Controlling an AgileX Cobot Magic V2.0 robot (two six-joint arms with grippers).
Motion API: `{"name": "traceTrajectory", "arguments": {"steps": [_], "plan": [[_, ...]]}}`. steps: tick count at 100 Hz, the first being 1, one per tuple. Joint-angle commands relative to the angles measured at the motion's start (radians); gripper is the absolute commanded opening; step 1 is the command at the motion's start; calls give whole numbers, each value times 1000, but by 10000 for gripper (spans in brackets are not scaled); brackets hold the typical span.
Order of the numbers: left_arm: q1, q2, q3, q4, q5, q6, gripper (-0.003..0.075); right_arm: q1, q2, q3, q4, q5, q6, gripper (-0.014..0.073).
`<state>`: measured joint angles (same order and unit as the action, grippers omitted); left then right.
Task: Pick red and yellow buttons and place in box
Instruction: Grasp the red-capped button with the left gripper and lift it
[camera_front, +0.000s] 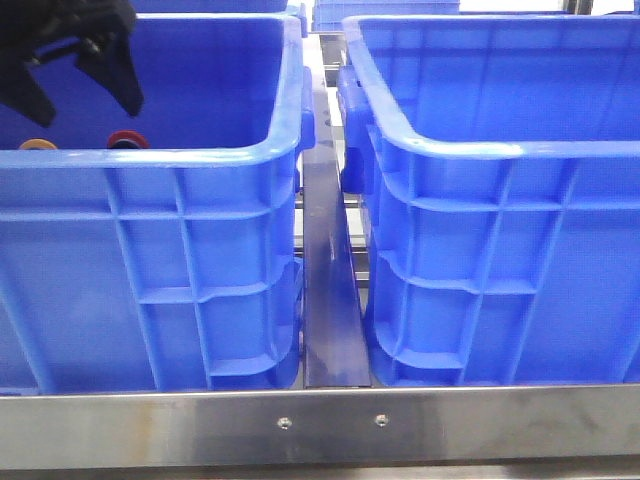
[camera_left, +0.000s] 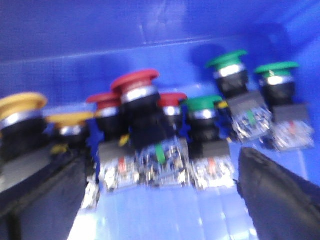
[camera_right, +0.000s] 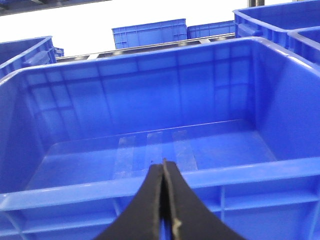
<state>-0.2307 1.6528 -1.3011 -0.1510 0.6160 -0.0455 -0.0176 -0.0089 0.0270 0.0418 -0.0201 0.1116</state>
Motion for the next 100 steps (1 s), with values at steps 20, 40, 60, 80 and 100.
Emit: {"name": "traceTrajectory", "arguments": {"steps": [20, 40, 60, 80, 100], "plan": [[-8, 78, -82, -16, -58, -3, 576, 0, -27, -19, -6, -88, -4, -69], [-8, 118, -82, -28, -72, -3, 575, 0, -27, -19, -6, -88, -4, -69], [-8, 132, -82, -30, -72, -3, 414, 0, -27, -19, -6, -88, -4, -69], [-8, 114, -82, -30, -70, -3, 77, 0, -27, -19, -6, -88, -4, -69], [-8, 27, -75, -30, -36, 7, -19, 0, -27, -19, -6, -88, -4, -69]]}}
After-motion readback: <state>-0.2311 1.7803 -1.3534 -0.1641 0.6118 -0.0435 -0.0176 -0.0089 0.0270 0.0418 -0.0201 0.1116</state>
